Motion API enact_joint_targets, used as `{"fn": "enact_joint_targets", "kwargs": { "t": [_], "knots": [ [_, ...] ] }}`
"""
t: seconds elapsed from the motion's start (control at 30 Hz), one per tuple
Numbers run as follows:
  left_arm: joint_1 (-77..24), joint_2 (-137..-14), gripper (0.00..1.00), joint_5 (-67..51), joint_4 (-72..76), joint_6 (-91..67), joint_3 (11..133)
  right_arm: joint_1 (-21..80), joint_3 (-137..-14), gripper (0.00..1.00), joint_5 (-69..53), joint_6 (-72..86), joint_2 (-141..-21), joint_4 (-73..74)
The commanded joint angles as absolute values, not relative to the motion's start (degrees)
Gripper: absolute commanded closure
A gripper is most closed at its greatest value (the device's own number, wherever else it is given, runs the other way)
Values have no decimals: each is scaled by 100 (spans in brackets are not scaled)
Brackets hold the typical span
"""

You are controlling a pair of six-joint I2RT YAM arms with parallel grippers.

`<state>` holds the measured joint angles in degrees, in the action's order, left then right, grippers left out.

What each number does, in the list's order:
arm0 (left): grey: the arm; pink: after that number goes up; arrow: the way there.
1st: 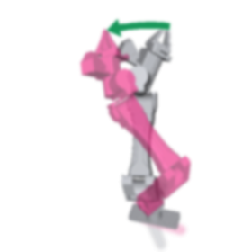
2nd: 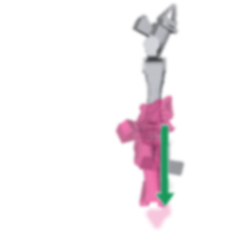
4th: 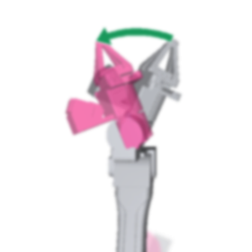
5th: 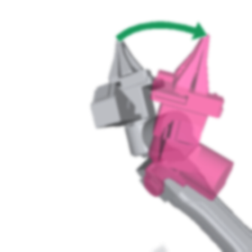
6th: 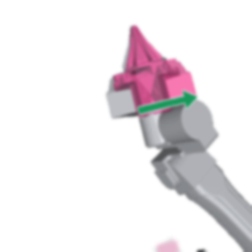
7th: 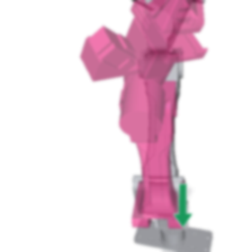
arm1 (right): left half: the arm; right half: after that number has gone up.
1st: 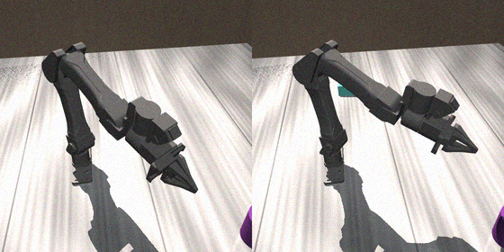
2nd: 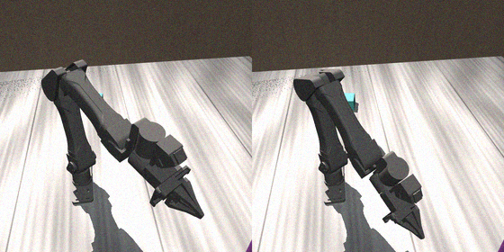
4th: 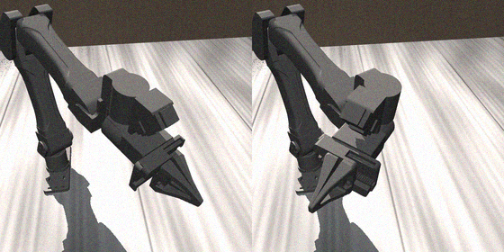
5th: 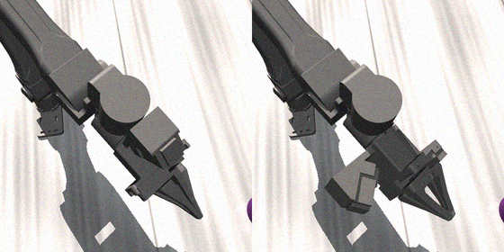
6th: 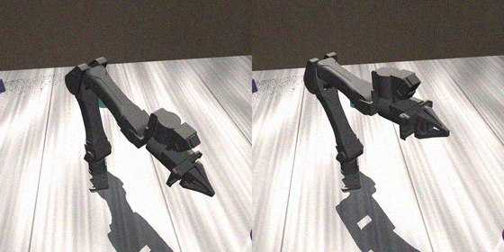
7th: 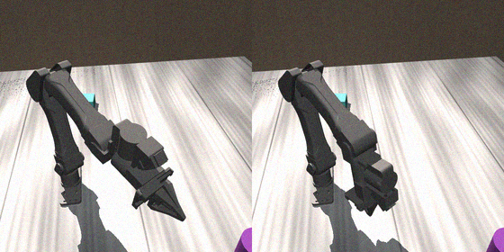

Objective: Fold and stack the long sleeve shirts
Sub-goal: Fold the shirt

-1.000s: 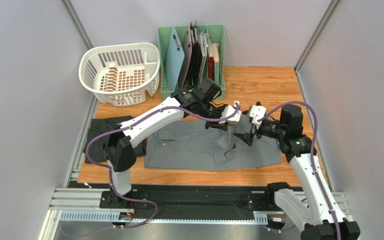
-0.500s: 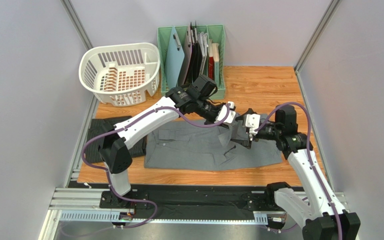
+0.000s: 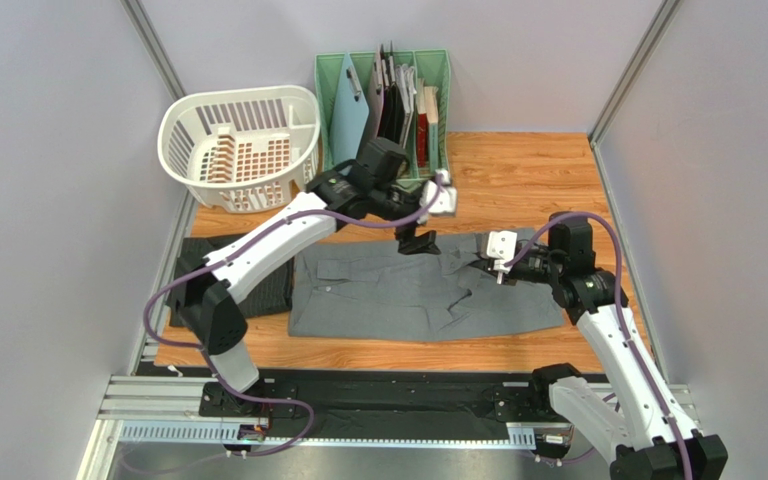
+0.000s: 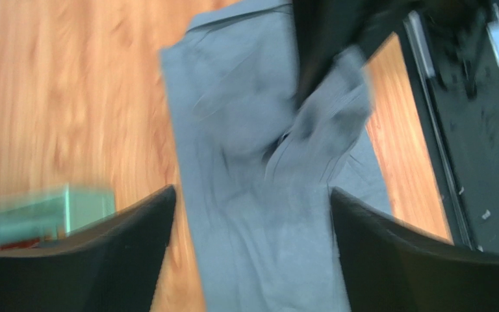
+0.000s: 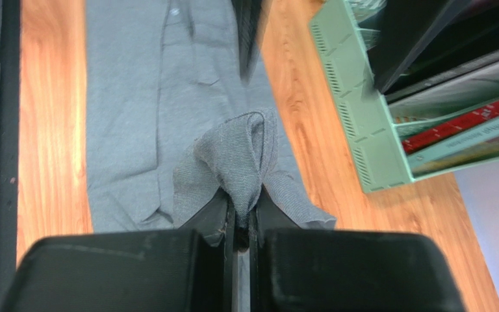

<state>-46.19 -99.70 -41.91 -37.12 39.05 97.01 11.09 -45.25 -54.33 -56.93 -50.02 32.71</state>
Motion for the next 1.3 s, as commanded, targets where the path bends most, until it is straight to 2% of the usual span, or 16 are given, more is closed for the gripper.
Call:
{"fn": "enact_joint_targets", "kwargs": {
  "t": [0.0, 0.1, 0.23, 0.33, 0.47, 0.73, 0.8, 0.83, 0.87, 0.93, 0.97, 1.0, 1.03, 1.13, 1.17, 1.27],
  "knots": [
    [-4052, -8554, 1, -3763, -2340, 2201, 8908, 1116, -4378, 100, -5072, -4450, -4589, 2199],
    [-4052, -7982, 1, -2789, -1346, 903, 8098, 1125, -4263, 100, -4747, -3220, -4500, 1425],
    [-4148, -8032, 2, -3831, -2193, 1950, 8261, 1134, -4298, 100, -4553, -1998, -4614, 1038],
    [-4306, -8244, 8, -4174, -2206, 2292, 8209, 1125, -4298, 100, -4526, -1749, -4658, 827],
    [-4544, -8673, 18, -3999, -1934, 2759, 8322, 1134, -4359, 100, -4465, -1521, -4615, 712],
    [-4711, -9483, 20, -3973, -2039, 2751, 9009, 1221, -4430, 100, -4272, -1231, -4439, 659],
    [-4781, -9553, 23, -3929, -2022, 2699, 9061, 1239, -4403, 100, -4228, -1213, -4386, 659],
    [-4790, -9623, 26, -3842, -2021, 2672, 9079, 1265, -4403, 100, -4228, -1213, -4360, 685],
    [-4790, -9650, 45, -3797, -2021, 2602, 9114, 1274, -4403, 99, -4210, -1213, -4342, 729],
    [-4799, -9694, 70, -3509, -2056, 2540, 9184, 1266, -4412, 98, -4079, -1300, -4272, 930],
    [-4790, -9703, 100, -3420, -2109, 2601, 9289, 1266, -4421, 94, -3982, -1353, -4254, 1036],
    [-4773, -9703, 100, -3280, -2179, 2628, 9334, 1266, -4421, 88, -3668, -1362, -4219, 1142],
    [-4755, -9729, 100, -3113, -2223, 2758, 9377, 1266, -4421, 71, -3482, -1397, -4184, 1404],
    [-4667, -9904, 100, -2710, -2461, 3276, 9781, 1196, -4509, 42, -2901, -1677, -4166, 2193],
    [-4632, -9957, 100, -2611, -2470, 3435, 9991, 1117, -4491, 35, -2857, -1774, -4149, 2371],
    [-4605, -10133, 100, -2286, -2269, 4191, 10221, 494, -4263, 29, -2786, -1985, -4139, 2689]
  ]
}}
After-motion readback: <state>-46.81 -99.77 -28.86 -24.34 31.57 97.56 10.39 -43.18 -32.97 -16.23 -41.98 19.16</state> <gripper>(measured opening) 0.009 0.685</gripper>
